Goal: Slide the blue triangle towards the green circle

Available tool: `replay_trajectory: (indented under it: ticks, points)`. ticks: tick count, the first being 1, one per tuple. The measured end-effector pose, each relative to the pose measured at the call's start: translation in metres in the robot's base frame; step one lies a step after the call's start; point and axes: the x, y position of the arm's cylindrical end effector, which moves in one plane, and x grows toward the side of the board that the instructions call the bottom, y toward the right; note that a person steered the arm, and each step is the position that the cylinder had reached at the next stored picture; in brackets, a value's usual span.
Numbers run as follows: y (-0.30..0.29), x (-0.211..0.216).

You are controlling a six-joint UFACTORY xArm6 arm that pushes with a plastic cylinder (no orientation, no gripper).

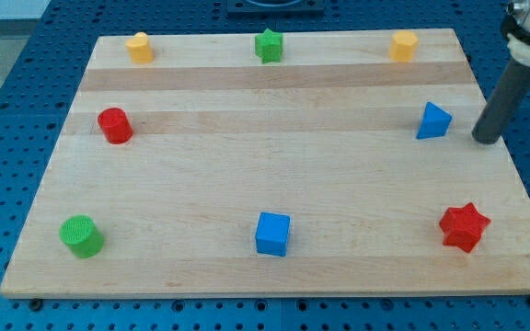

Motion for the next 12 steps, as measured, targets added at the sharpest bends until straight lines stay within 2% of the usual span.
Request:
replay_trajectory:
  ticks: [1,3,7,12]
  points:
    - [0.000,-0.021]
    - [-0.033,-0.022]
    - [-0.102,0.002]
    - [-0.240,0.024]
